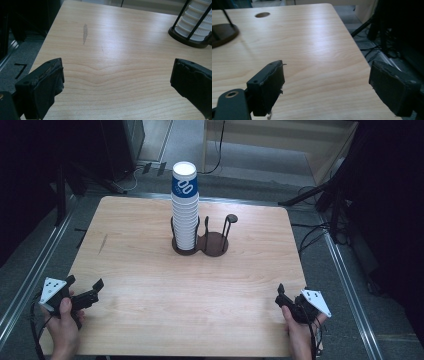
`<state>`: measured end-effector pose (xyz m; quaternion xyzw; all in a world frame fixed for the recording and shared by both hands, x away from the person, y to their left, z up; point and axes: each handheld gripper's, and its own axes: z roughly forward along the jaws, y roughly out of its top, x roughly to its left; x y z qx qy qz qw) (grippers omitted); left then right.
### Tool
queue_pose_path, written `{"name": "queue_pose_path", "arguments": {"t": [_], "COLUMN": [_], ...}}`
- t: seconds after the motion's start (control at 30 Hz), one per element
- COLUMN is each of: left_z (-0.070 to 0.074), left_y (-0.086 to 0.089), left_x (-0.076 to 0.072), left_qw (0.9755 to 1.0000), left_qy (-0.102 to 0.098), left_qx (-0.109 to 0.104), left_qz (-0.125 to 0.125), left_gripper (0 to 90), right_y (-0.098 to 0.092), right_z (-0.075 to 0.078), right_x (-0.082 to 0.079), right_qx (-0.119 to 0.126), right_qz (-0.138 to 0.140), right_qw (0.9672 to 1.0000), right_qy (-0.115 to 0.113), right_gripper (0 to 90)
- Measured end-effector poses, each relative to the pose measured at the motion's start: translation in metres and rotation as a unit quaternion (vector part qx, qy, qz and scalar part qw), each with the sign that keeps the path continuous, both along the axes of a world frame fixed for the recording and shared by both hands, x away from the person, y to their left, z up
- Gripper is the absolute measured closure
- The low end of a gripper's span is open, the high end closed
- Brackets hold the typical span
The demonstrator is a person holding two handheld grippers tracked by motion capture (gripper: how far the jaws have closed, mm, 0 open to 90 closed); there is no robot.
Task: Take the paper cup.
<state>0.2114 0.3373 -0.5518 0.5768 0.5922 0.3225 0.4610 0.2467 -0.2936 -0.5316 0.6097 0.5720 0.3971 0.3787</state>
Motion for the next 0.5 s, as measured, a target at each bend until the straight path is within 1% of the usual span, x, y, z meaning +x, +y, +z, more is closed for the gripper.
{"name": "queue_pose_path", "arguments": {"t": [0.1,0.13,0.17,0.23,0.3,0.33,0.4,0.43,0.47,0.5], "left_z": [0.000,0.000,0.000,0.000,0.000,0.000,0.000,0.000,0.000,0.001], "left_y": [-0.001,-0.001,-0.001,-0.001,-0.001,-0.002,-0.003,-0.003,-0.003,-0.003], "left_x": [0.000,0.000,-0.001,-0.001,0.000,0.000,0.001,0.001,0.002,0.002], "left_qw": [1.0000,1.0000,1.0000,1.0000,0.9999,0.9999,0.9995,0.9994,0.9993,0.9993], "left_qy": [-0.002,-0.003,-0.004,-0.004,0.000,0.001,0.004,0.005,0.008,0.012], "left_qx": [0.007,0.007,0.005,0.003,0.006,0.009,0.015,0.015,0.016,0.018], "left_qz": [0.001,0.001,0.002,0.006,0.011,0.014,0.029,0.031,0.033,0.030], "left_gripper": [0.0,0.0,0.0,0.0,0.0,0.0,0.0,0.0,0.0,0.0], "right_y": [0.010,0.017,0.017,0.024,0.032,0.035,0.042,0.049,0.049,0.055], "right_z": [0.009,0.016,0.016,0.022,0.027,0.030,0.034,0.038,0.038,0.041], "right_x": [0.002,0.005,0.005,0.008,0.012,0.013,0.017,0.020,0.020,0.023], "right_qx": [0.007,0.011,0.011,0.014,0.016,0.013,0.017,0.019,0.019,0.019], "right_qz": [0.017,0.027,0.027,0.036,0.043,0.045,0.053,0.058,0.058,0.063], "right_qw": [0.9998,0.9994,0.9994,0.9988,0.9983,0.9982,0.9975,0.9970,0.9970,0.9966], "right_qy": [-0.011,-0.019,-0.019,-0.029,-0.035,-0.038,-0.043,-0.048,-0.048,-0.050], "right_gripper": [13.5,13.5,13.5,13.5,13.5,13.4,13.2,13.0,13.0,12.9]}}
